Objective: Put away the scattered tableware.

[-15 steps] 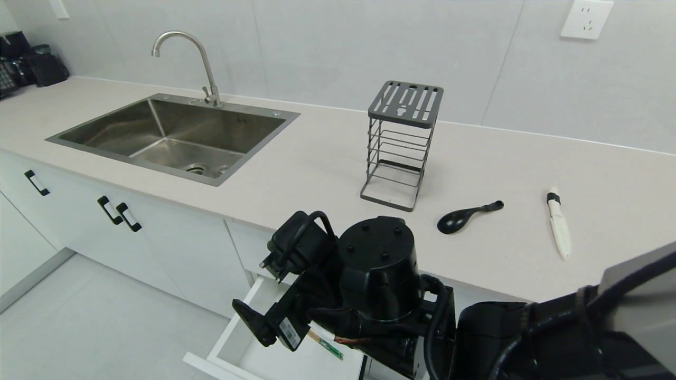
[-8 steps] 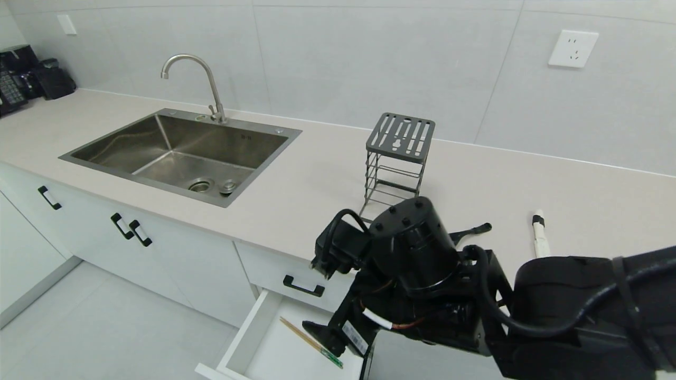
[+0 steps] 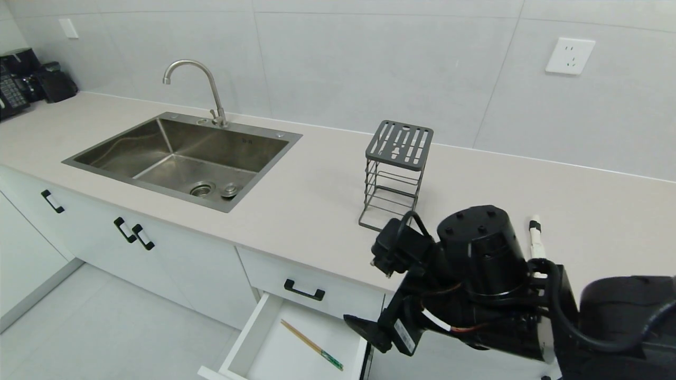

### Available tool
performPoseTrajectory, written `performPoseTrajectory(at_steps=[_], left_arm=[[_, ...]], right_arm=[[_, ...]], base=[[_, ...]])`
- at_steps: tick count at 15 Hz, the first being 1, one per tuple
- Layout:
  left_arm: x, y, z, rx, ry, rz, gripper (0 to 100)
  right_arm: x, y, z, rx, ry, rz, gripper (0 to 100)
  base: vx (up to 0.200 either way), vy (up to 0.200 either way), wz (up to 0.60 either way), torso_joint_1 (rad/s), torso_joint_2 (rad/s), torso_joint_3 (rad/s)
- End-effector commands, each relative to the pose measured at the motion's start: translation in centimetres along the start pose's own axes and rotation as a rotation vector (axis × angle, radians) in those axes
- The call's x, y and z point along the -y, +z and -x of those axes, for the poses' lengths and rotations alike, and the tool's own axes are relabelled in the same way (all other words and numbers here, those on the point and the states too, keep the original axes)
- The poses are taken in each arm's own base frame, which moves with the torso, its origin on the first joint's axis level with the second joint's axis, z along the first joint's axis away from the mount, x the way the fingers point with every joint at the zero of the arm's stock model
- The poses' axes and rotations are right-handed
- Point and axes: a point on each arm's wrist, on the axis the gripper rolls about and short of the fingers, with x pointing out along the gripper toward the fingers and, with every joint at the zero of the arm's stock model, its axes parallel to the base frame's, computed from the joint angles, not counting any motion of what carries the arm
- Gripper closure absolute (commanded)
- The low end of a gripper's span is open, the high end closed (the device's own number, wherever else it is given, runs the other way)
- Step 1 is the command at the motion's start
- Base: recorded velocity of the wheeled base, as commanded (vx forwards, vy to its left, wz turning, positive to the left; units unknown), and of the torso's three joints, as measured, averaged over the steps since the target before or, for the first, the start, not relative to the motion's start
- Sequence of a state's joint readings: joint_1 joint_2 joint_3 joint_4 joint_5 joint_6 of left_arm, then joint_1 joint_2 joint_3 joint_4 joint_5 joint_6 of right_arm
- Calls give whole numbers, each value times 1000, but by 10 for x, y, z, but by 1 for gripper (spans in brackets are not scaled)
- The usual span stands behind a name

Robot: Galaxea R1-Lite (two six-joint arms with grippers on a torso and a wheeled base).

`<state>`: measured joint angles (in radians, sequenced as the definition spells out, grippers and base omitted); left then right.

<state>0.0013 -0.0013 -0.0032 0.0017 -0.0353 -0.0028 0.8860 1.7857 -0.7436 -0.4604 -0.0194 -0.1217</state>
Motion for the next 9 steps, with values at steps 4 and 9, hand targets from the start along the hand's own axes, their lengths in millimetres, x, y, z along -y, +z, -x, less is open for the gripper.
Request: performPoseTrajectory(at_steps=[4, 9], left_arm=[[0, 0, 0, -1, 0, 0, 0], [0, 0, 0, -1, 0, 0, 0]], right_arm=[[25, -23, 30, 3, -76, -56, 0], [72, -37, 43, -17, -208, -150, 0]], base=[[0, 0, 0, 0, 0, 0], [0, 0, 0, 0, 0, 0]])
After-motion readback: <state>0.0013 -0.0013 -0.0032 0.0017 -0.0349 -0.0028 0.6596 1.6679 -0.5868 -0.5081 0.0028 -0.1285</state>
